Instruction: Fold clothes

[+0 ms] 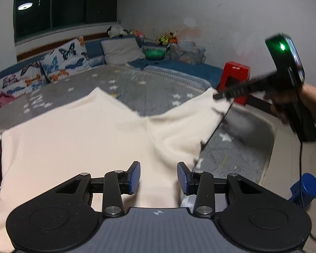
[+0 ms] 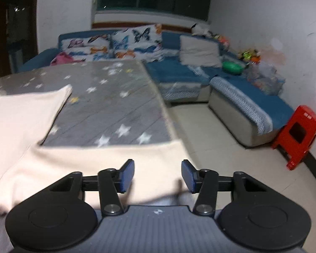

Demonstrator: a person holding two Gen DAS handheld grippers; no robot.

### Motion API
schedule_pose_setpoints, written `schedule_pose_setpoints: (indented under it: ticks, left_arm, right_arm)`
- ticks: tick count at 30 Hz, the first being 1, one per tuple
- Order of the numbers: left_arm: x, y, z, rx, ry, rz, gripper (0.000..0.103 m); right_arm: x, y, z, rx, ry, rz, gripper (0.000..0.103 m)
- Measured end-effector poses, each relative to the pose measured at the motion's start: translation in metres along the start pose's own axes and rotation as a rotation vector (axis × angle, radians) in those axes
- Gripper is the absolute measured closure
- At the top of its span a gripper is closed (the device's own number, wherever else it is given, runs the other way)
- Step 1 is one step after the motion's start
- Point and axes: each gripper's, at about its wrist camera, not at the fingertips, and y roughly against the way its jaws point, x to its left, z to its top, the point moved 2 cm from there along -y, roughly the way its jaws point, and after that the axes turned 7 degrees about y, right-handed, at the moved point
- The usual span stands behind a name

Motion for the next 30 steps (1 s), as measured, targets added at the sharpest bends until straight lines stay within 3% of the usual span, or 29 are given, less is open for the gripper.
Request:
schedule_pose_setpoints:
  ticks: [4, 10, 15, 18, 19, 26, 30]
  left_arm:
    - [-0.008, -0.009, 0.001, 0.013, -0.023, -0.029, 0.063]
    - [-0.012, -0.018, -0.008, 0.049, -0.032, -0.056, 0.066]
    - [-0.013, -0.019, -0.01, 0.056, -0.036, -0.074, 0.066]
    - [-0.013, -0.02, -0.011, 0.057, -0.043, -0.086, 0.066]
    - [-0.013, -0.02, -0.011, 0.057, -0.047, -0.088, 0.066]
    - [-0.014, -0.019, -0.014, 0.051, -0.056, -0.092, 0.066]
    - [-0.012, -0.017, -0.014, 0.048, -0.037, -0.098, 0.066]
  right_arm:
    - [0.003, -0.002, -0.006, 0.028, 0.022, -0.013, 0.074]
    - [-0.007, -0.022, 0.01, -0.003, 0.011, -0.016, 0.074]
    - [-0.014, -0.046, 0.016, 0.024, 0.002, 0.006, 0.074]
    - [-0.016, -0.054, 0.02, 0.025, 0.007, 0.011, 0.097]
    - [-0.016, -0.056, 0.022, 0.025, 0.017, 0.004, 0.098]
    - [-0.004, -0.082, 0.04, 0.013, 0.064, -0.025, 0.098]
    - [-0.006, -0.08, 0.04, 0.002, 0.046, -0.039, 0.091]
